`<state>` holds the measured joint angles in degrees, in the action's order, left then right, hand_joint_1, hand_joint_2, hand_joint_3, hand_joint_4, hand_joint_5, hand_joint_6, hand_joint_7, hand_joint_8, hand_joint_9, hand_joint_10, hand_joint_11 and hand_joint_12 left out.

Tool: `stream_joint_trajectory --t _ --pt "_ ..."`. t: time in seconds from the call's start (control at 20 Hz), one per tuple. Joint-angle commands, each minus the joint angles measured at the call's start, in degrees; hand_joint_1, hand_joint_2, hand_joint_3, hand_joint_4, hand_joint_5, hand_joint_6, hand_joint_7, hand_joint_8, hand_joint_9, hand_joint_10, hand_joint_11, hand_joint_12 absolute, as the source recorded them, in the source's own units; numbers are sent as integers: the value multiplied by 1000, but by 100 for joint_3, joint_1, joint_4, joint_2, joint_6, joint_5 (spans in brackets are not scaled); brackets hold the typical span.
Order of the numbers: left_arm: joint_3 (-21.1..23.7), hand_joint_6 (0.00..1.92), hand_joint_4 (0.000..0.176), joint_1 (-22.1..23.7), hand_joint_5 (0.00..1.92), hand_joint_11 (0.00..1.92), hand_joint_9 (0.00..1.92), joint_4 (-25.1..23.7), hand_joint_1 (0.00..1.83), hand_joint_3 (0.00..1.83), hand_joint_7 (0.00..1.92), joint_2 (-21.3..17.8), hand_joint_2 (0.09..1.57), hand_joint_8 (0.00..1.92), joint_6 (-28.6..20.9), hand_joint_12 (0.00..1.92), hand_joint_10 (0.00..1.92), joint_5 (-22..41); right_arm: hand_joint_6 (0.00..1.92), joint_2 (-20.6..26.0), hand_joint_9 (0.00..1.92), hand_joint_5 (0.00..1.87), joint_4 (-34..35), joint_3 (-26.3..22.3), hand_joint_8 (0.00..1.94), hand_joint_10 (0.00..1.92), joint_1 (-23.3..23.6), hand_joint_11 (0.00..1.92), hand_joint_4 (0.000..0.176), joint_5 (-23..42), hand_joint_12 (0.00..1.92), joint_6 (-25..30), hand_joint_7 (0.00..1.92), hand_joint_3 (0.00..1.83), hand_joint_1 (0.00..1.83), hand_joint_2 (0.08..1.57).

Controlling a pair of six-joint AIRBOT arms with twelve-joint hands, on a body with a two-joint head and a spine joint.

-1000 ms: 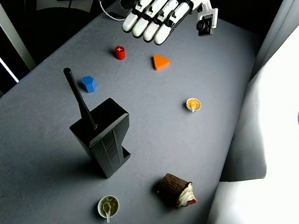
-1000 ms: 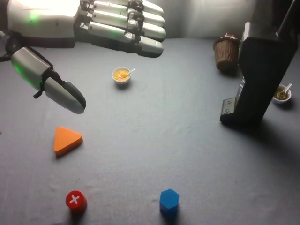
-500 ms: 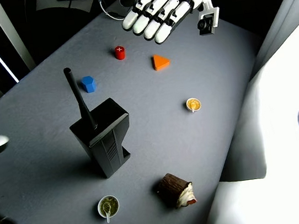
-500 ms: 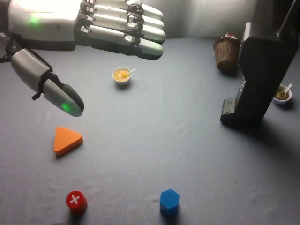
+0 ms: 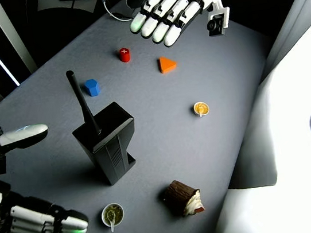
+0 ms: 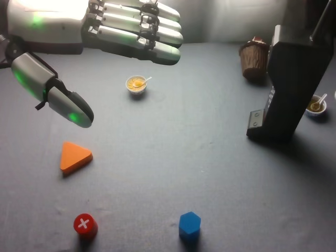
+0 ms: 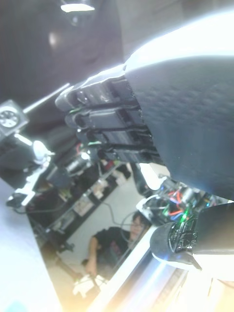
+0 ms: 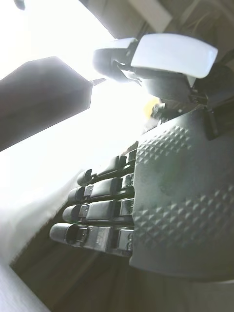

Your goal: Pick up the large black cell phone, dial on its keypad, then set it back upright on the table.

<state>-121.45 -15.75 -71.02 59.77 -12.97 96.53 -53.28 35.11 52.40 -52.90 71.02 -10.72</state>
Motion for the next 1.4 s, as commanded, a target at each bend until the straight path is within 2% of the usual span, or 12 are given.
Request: stream_joint_trajectory --t 0.0,0.15,0.3,0.35,0.45,0.6,0.8,0.95,1.2,1.25,1.35 --pt "-33 4 0 144 192 0 139 621 184 0 156 -33 1060 2 -7 265 2 265 0 35 53 0 -114 56 0 1 109 0 0 671 406 38 16 0 424 844" --pt "-50 0 0 109 185 0 147 621 168 0 173 -31 1048 6 -7 300 3 265 0 11 35 0 -242 95 0 0 283 0 0 535 364 -16 0 2 487 854" --pt "-49 1 0 70 162 0 117 622 160 3 161 -31 1061 3 -8 215 3 265 0 -9 8 0 -302 138 0 0 285 0 0 479 330 -21 0 0 564 840" --pt "-48 4 0 54 177 0 122 623 152 2 167 -31 1067 3 -9 256 4 265 0 -19 10 0 -313 189 0 2 298 0 0 458 324 -19 0 0 582 837" --pt "-47 1 0 47 177 0 112 623 144 1 156 -31 1073 0 -10 269 1 265 0 -52 0 0 -310 292 0 0 347 0 0 438 242 44 0 2 581 853" --pt "-48 6 0 48 186 0 123 646 156 0 160 -31 1055 4 -10 286 5 267 0 -130 0 0 -173 411 0 0 542 0 0 283 231 170 0 3 545 855" --pt "-51 0 0 46 195 0 146 653 145 1 162 -46 1049 0 -21 276 6 267 0 -287 0 0 43 484 0 0 855 0 0 77 153 353 0 9 588 893" --pt "-53 0 0 -20 198 0 123 690 170 0 142 -68 1056 0 -38 226 0 267 0 -416 0 0 27 537 0 0 1116 0 0 -107 57 794 0 3 555 906" --pt "-53 1 0 -14 190 0 114 713 199 1 126 -68 1057 0 -37 213 0 267 0 -577 0 0 -87 703 0 0 1259 3 0 -310 11 988 0 2 542 907" --pt "-53 2 0 -10 194 0 118 713 183 1 128 -66 1058 1 -36 235 1 267 0 -597 0 0 -133 733 0 0 1259 0 0 -310 9 988 0 0 591 905" --pt "-53 2 0 -7 171 0 92 713 212 0 103 -66 1059 1 -36 180 0 267 0 -607 0 0 -226 772 0 0 1259 12 0 -348 15 999 0 9 590 925"
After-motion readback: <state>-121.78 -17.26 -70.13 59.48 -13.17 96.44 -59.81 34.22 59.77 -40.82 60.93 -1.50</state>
